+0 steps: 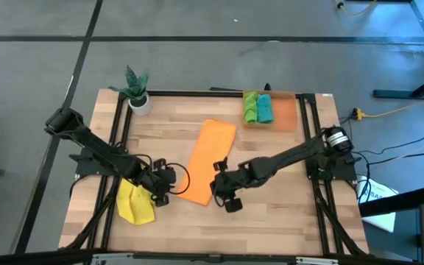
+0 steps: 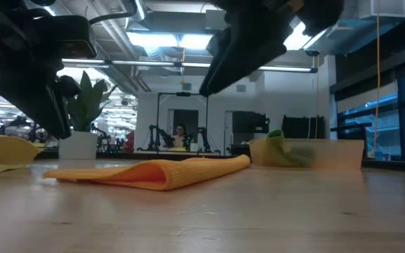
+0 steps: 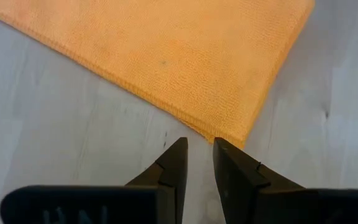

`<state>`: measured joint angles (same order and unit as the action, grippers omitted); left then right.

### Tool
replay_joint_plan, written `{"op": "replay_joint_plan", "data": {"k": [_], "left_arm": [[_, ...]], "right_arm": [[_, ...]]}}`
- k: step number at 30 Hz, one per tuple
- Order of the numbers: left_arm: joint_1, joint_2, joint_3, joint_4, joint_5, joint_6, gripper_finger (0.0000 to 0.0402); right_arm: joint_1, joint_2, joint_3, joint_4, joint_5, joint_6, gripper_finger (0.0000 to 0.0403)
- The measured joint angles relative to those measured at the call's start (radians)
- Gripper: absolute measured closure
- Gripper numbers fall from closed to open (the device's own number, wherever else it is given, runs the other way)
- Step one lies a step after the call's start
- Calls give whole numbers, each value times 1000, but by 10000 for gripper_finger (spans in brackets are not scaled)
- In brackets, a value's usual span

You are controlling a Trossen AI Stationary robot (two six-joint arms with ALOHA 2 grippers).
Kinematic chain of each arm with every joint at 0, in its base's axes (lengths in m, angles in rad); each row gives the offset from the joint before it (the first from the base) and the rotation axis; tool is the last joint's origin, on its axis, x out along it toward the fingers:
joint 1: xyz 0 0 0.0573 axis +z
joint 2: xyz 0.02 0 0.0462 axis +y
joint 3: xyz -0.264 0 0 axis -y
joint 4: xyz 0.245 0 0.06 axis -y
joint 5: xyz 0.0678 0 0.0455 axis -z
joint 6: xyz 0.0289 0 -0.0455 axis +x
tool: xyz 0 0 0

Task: Roll microfiber towels into tight, uniform cylinder then place into a basket
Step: Fold the orange towel

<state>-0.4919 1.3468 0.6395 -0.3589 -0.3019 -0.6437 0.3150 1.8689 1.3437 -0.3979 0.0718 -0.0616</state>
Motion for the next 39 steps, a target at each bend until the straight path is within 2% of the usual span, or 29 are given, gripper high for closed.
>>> {"op": "replay_joint_plan", "data": {"k": [5,9,13,20,28,33,39], "left_arm": [[0,0,0,0,0,12,333],[0,0,0,2,6,81,333],[0,0,0,9,11,98,333],[0,-1,1,15,33,99,333],[-6,-1,1,15,34,99,333],[-6,-1,1,16,34,98,333],[-6,-1,1,19,34,98,333]], "right_arm": [[36,35,0,24,30,2,266],[39,37,0,34,41,-1,266],[36,49,0,53,35,-94,266],[38,147,-1,169,13,-208,266],[39,220,0,222,15,-284,266],[40,261,2,244,76,-288,266],[40,287,4,259,78,-283,269]]}}
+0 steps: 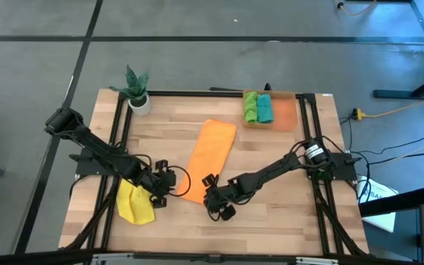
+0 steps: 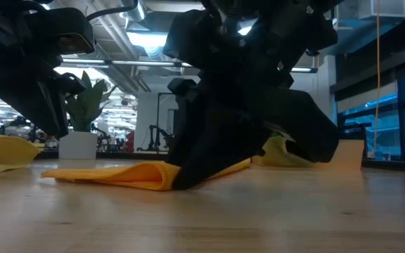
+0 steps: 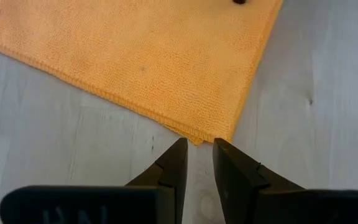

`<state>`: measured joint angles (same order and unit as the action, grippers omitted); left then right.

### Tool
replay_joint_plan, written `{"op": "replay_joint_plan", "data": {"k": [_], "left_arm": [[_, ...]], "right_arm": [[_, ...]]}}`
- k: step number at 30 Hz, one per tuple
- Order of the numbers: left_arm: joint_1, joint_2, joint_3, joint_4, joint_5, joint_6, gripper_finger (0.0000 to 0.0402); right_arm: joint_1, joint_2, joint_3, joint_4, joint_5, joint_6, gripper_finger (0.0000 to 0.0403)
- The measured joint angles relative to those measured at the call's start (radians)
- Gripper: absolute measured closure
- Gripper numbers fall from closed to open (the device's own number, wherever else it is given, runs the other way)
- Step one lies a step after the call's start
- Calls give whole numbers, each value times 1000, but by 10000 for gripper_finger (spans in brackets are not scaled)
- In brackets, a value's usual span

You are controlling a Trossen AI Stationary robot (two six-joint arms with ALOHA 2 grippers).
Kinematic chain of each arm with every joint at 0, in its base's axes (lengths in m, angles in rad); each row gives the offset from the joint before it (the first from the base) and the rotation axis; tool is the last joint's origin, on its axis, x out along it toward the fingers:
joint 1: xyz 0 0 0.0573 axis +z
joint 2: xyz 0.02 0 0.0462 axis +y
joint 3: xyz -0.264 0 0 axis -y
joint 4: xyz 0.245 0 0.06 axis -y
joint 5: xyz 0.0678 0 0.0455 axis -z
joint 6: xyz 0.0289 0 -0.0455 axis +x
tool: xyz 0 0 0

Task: Roll microfiber towels into tight, uniform cylinder then place into a basket
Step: Fold the orange towel

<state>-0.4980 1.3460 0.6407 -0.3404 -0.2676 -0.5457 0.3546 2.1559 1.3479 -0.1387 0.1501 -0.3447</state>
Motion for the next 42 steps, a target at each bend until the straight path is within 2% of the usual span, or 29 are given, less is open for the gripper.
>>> {"op": "replay_joint_plan", "data": {"k": [4,9,10,14,22,34,36,42], "left_arm": [[0,0,0,0,-1,0,333],[0,0,0,5,-9,-1,333],[0,0,0,6,-12,-1,333],[0,0,0,22,-60,3,333],[12,1,0,43,-79,-56,333],[40,2,0,53,-11,-148,292],[34,2,0,54,-27,-94,290],[-22,2,-11,106,-16,233,293]], "right_arm": [[0,2,0,0,-3,27,300],[1,4,0,-1,-19,104,385],[1,4,0,-1,-21,112,392],[1,5,0,1,-21,130,393],[0,5,-2,3,-20,136,397],[0,5,-2,3,-20,184,399],[0,5,-2,3,-20,184,399],[-1,5,-3,3,-20,186,399]]}}
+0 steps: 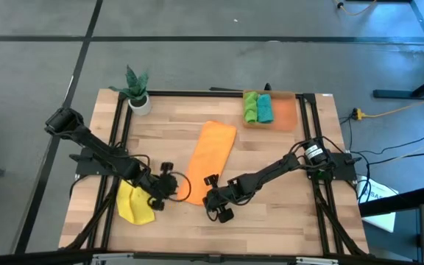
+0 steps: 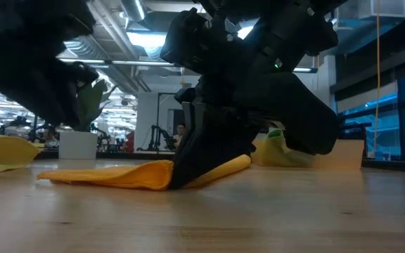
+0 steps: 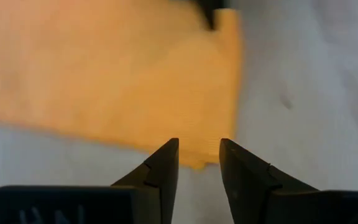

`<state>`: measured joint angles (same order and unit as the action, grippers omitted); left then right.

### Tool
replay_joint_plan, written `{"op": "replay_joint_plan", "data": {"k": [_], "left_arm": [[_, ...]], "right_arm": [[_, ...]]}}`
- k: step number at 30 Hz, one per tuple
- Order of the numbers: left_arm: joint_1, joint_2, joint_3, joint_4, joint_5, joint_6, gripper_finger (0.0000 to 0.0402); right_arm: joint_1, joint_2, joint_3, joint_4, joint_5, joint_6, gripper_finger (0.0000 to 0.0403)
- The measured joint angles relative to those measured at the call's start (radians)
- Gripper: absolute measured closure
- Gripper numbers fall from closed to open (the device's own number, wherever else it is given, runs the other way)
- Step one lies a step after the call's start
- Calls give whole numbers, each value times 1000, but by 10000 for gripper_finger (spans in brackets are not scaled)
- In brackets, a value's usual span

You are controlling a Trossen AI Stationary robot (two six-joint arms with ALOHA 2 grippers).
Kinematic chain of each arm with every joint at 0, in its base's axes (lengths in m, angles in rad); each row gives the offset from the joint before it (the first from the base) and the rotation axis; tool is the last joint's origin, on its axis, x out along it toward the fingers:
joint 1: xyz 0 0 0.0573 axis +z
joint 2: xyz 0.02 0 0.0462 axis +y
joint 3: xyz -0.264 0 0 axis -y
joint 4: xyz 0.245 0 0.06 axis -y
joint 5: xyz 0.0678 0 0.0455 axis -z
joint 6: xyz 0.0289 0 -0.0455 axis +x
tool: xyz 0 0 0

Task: Roll microfiber towels into tight, uniform cylinder then place into a basket
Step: Fold the orange towel

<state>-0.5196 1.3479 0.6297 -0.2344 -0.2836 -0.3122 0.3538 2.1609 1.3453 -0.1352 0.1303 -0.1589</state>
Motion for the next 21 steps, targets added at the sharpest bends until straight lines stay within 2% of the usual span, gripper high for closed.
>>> {"op": "replay_joint_plan", "data": {"k": [3,6,16,21], "left_arm": [[-32,0,-37,74,41,124,292],[-53,0,-63,132,36,211,292],[-27,0,-182,325,31,213,291],[6,7,-206,366,40,211,291]], "right_arm": [[0,0,-1,6,0,1,400],[0,0,-1,10,1,1,400],[-2,0,-1,13,0,1,400],[-2,0,-1,13,1,1,400]]}}
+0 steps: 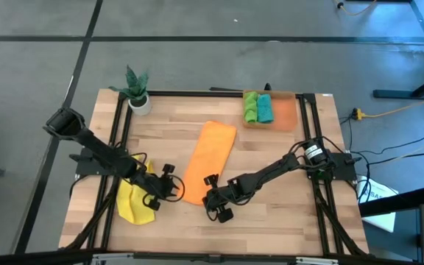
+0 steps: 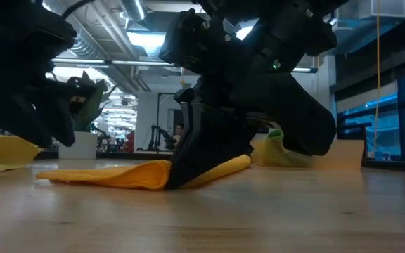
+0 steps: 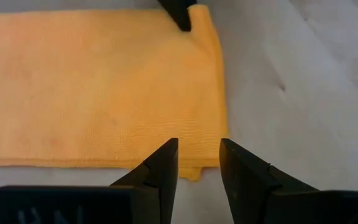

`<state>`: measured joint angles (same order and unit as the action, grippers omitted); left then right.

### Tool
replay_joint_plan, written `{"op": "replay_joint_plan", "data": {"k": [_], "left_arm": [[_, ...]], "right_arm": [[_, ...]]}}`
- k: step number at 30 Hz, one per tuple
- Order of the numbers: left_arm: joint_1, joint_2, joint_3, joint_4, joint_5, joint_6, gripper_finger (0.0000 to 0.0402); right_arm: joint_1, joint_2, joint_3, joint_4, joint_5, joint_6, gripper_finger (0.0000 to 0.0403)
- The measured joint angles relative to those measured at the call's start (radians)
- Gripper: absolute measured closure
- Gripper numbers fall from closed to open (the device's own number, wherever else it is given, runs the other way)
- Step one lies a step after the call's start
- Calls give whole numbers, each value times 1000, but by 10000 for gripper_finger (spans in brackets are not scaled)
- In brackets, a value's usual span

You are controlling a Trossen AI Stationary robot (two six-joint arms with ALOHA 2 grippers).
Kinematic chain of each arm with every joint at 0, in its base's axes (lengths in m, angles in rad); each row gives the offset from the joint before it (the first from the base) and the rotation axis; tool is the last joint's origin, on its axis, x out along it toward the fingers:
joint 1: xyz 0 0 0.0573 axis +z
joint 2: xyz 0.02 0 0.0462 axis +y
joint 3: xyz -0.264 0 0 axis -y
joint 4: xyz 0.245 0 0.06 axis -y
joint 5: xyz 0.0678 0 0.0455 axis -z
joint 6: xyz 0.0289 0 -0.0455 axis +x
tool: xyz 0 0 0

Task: Roll microfiber towels into tight, uniform cylinder then place into a basket
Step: Fold the orange towel

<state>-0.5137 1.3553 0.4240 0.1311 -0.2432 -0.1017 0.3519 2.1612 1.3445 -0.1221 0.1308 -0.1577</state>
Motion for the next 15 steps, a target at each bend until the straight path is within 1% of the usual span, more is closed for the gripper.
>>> {"op": "replay_joint_plan", "data": {"k": [3,6,10,15], "left_arm": [[13,34,-1,9,28,-1,291],[16,97,0,80,66,10,291],[20,145,0,104,29,-5,291],[27,161,3,102,24,-74,291]], "right_arm": [[0,0,0,1,0,0,400],[0,0,0,2,1,0,400],[-1,0,0,5,6,9,400],[-2,1,0,8,7,24,400]]}}
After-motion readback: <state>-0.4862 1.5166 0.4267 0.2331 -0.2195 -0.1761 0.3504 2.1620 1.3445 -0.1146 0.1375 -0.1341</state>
